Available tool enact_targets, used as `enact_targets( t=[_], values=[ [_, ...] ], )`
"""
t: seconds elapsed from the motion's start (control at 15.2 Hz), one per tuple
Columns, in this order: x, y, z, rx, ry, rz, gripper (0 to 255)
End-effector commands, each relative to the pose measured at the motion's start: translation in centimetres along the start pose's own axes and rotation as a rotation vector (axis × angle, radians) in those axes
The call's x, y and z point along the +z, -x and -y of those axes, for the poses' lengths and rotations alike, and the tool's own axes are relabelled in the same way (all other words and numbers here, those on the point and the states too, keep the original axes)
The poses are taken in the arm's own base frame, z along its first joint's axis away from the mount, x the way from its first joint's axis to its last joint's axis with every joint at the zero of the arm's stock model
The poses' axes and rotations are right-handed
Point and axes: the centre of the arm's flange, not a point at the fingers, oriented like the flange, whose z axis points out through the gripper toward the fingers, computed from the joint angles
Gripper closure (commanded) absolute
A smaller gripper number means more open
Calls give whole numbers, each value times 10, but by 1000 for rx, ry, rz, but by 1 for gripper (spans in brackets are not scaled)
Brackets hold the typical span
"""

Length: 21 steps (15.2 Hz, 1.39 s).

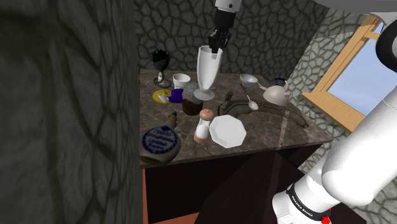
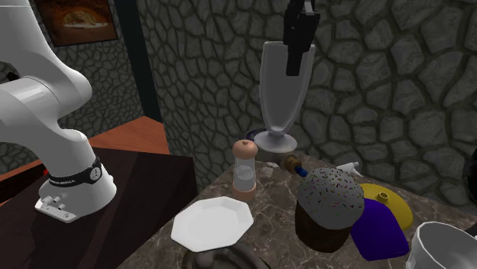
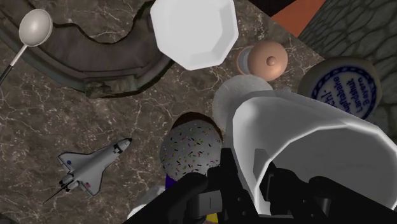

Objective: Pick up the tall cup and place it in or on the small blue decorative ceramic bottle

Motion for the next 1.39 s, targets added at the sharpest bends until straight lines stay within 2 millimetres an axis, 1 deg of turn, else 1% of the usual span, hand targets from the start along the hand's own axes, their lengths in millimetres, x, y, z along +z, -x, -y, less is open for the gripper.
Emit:
enact_targets(
  t=[0.0, 0.99, 1.06, 1.32],
  values=[
    [-10, 0, 23, 0, 0, -1, 255],
    [-75, 8, 210, 0, 0, -1, 255],
    [-77, 8, 215, 0, 0, -1, 255],
    [-56, 8, 215, 0, 0, -1, 255]
  ],
)
